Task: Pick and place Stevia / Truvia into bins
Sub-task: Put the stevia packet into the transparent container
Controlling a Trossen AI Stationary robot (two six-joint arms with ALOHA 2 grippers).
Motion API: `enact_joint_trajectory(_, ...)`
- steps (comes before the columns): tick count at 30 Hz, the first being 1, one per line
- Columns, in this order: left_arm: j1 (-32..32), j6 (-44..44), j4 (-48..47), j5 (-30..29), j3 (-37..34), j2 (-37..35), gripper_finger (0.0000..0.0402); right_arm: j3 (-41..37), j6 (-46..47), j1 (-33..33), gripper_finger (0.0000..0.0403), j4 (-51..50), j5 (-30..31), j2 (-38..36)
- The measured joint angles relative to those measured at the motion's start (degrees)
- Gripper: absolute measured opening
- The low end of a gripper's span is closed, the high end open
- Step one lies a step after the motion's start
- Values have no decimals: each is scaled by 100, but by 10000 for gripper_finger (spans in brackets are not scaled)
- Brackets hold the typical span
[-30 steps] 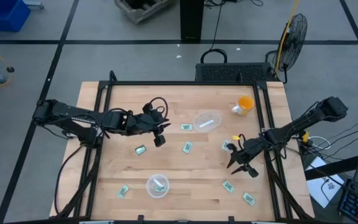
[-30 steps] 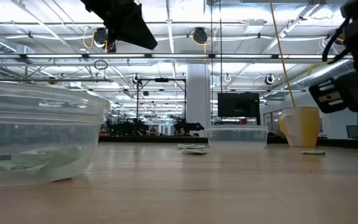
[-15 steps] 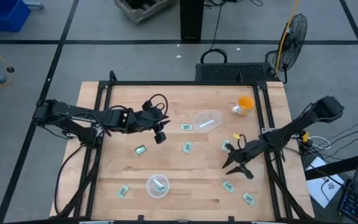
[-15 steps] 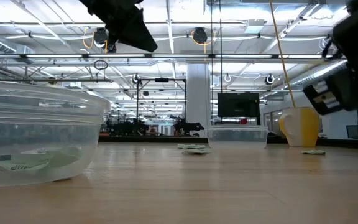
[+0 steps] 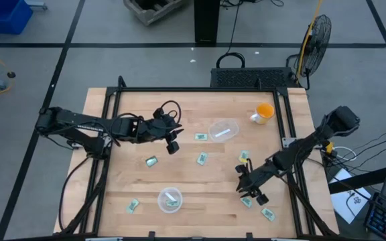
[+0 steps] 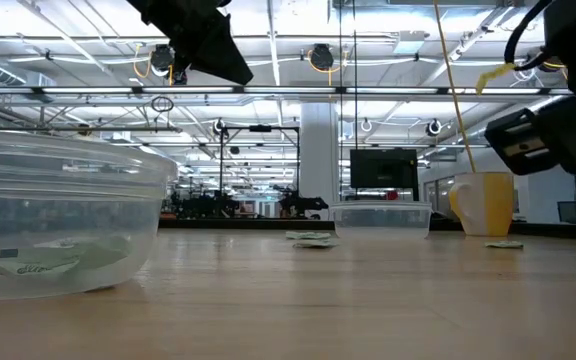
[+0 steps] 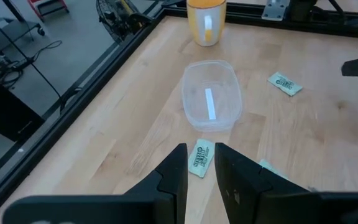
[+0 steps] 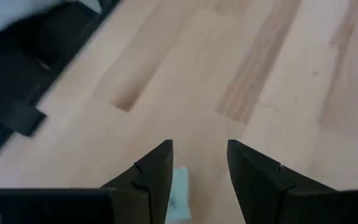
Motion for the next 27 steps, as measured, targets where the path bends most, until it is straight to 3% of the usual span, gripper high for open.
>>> enact_joint_trajectory(8, 0, -20, -12, 4, 0, 0, 88, -123, 474, 403, 144, -168, 24, 240)
enact_joint_trajectory(16, 0, -20, -5, 7, 0, 0, 88, -271, 372, 474, 144, -85, 595, 269)
enact_joint_trajectory(27, 0, -17, -3, 7, 0, 0, 88, -934, 694, 472, 144, 1134, 301, 264)
